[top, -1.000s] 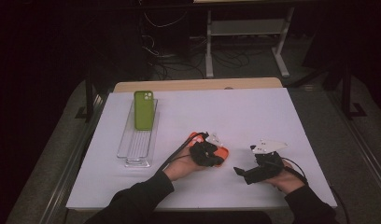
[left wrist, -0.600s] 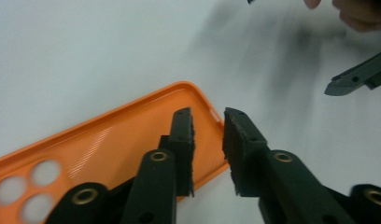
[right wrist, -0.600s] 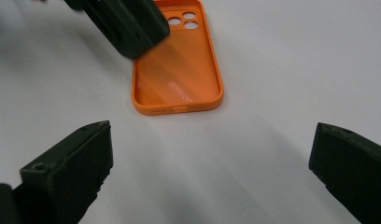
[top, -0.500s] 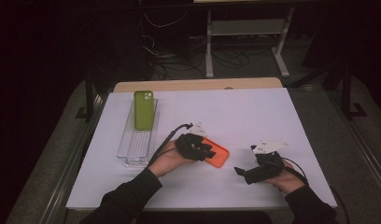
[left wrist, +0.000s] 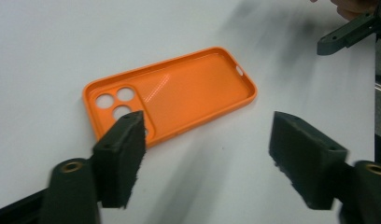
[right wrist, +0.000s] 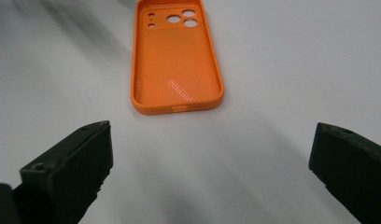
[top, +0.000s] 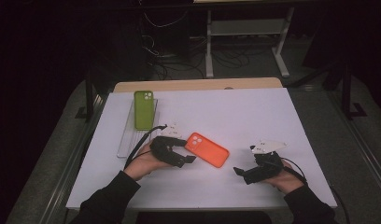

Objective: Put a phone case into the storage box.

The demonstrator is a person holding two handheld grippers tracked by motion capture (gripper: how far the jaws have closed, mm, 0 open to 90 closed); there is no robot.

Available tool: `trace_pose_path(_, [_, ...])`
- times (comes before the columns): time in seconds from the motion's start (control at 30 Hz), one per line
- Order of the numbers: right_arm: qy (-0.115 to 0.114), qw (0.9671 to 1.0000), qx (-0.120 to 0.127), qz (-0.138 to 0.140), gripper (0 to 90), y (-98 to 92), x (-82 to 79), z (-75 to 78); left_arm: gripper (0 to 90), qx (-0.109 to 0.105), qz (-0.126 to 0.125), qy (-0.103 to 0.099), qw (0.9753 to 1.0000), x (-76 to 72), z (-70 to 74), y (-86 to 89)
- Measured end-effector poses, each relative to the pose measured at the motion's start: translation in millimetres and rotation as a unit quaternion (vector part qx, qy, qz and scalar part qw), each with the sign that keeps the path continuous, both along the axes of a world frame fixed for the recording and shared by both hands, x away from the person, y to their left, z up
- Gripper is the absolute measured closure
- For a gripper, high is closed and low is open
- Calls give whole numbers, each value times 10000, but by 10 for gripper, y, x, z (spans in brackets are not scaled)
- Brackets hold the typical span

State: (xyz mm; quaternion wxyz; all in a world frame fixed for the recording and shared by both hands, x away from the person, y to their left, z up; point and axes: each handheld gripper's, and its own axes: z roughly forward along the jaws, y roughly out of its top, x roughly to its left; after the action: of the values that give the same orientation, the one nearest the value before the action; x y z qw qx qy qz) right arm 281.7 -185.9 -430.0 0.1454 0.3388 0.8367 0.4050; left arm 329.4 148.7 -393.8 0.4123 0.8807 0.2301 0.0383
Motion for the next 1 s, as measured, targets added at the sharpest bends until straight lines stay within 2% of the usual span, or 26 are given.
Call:
trace_pose_path(0.13, [2, 10000, -1, -13, 0, 0, 2, 0, 142, -106, 43, 9, 9999, -29, -49, 98])
trace_pose_path(0.17, [5, 10000, 8, -29, 0, 0, 2, 1, 112, -47, 42, -20, 10000, -27, -55, 114])
trace_pose_path(0.23, [29, 10000, 27, -44, 0, 1, 3, 1, 81, -81, 48, -3, 10000, -37, -76, 124])
trace_pose_path(0.33, [18, 10000, 32, -65, 0, -8, 19, 2, 15, -77, 3, -83, 9999, -44, -99, 131])
trace_pose_path(0.53, [109, 9999, -79, -58, 0, 21, 43, 49, 5, -96, -32, -168, 9998, -61, -119, 124])
trace_pose_path(0.7, [247, 9995, -197, 42, 0, 66, 69, 103, 0, -155, -77, -72, 9998, -34, -127, 137])
trace_pose_path(0.77, [339, 9990, -272, 84, 0, 96, 87, 118, 0, -152, -19, -25, 9999, -29, -127, 142])
trace_pose_path(0.83, [430, 9983, -368, 127, 0, 130, 117, 133, 0, -159, -45, -56, 9998, -14, -122, 155])
trace_pose_path(0.87, [438, 9981, -407, 164, 0, 144, 133, 141, 0, -196, -5, 1, 9998, -23, -122, 152])
trace_pose_path(1.0, [542, 9976, -409, 143, 0, 188, 193, 200, 0, -198, 49, -44, 9998, -17, -119, 164])
